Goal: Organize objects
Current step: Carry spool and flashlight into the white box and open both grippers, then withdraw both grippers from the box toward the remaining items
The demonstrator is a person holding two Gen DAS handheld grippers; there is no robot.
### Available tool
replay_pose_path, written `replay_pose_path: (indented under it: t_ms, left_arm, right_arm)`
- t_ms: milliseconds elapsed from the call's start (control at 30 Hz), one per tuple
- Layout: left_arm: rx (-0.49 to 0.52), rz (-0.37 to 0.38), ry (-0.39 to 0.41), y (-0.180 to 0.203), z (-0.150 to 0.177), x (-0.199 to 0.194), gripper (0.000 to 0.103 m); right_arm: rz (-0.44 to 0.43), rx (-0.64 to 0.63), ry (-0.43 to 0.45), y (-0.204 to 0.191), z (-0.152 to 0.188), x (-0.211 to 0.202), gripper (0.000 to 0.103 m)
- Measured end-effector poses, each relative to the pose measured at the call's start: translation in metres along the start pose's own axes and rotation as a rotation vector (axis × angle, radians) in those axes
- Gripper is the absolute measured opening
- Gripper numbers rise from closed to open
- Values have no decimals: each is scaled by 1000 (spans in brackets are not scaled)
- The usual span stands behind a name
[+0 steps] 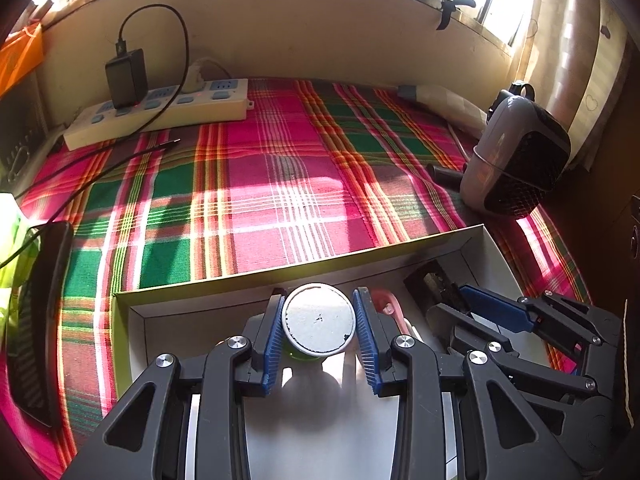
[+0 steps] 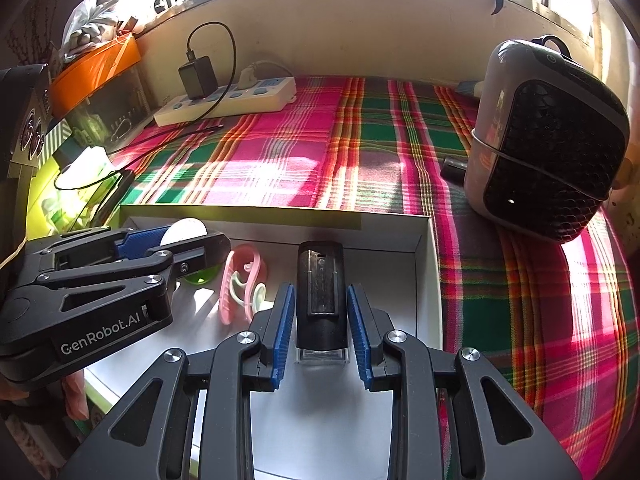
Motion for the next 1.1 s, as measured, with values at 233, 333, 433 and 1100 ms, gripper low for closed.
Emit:
replay_pose_path:
  t_ms: [233,333,433,1100]
  left_arm:
    - [-5,9,4,1,0,-3,32]
    - [-3,15,10,2,1,-6,33]
    - [-2,18,18,3,2,-11,34]
    - [-1,33,141,-2,43,-85,34]
  right_arm:
    - [11,0,6,0,0,-4,38]
    - [13,2,13,0,1,-7,39]
    - [18,1,19,0,2,-12,39]
    - [21,39,129,8,42,-80,44]
Point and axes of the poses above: each gripper's, at about its wrist camera, not at the fingertips, and x roughly the way its jaws point, y to its right, z to its underside, the point moved 1 cm from there along x, roughly the way its jaws point, and after that the axes turned 5 degrees about -x, right-handed, at the moved point
